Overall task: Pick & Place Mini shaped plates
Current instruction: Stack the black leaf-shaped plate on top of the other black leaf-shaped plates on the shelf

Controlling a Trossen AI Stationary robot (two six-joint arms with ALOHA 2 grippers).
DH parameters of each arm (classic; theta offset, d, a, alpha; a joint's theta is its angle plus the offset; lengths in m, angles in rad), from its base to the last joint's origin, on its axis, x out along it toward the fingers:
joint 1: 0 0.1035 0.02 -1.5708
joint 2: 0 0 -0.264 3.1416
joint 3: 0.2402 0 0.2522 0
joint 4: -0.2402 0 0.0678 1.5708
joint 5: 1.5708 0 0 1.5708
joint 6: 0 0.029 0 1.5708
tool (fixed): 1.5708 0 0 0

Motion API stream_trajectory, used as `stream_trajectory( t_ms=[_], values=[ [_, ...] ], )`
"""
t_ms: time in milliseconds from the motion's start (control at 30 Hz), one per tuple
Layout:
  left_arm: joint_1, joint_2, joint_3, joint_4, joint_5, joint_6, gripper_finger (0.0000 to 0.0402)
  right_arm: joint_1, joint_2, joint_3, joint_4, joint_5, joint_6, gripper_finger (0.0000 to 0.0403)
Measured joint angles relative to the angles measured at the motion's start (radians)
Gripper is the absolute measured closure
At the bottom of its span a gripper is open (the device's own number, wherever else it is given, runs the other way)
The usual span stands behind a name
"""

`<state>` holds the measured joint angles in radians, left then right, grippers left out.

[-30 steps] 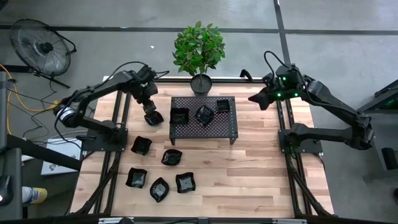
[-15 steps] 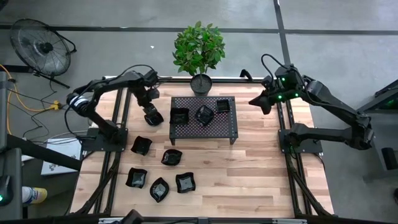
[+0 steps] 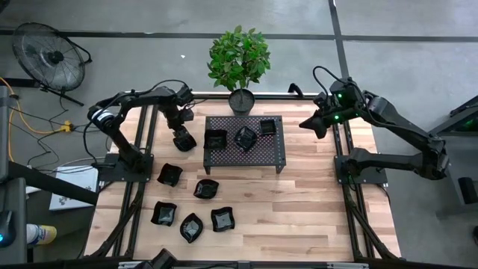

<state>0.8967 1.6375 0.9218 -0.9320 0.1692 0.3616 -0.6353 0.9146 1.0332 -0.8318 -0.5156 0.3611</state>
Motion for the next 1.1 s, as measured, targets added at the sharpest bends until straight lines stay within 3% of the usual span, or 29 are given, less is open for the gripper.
stream_trajectory(
  t_ms=[500, 1100],
  values=[
    [0.000, 0.000, 0.000, -0.009, 0.002, 0.025, 0.0242, 0.000, 0.000, 0.000, -0.002, 0.000, 0.004, 0.0403],
    [0.000, 0.000, 0.000, -0.014, 0.007, 0.027, 0.0381, 0.000, 0.000, 0.000, -0.003, 0.000, -0.003, 0.0403]
  ],
)
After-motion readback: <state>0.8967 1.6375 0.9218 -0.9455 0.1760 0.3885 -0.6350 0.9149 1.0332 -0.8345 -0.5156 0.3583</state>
